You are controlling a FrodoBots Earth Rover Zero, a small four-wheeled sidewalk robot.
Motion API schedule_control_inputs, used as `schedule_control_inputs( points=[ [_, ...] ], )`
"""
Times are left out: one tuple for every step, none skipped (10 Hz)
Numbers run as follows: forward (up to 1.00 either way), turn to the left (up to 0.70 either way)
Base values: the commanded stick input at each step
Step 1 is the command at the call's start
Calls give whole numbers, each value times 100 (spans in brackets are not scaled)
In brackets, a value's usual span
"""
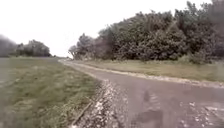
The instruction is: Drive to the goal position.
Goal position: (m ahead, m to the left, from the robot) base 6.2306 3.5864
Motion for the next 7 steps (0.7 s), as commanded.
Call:
schedule_control_inputs(
  points=[
    [70, 0],
    [70, -26],
    [70, -22],
    [70, -5],
    [70, 0],
    [70, 0],
    [70, 0]
  ],
)
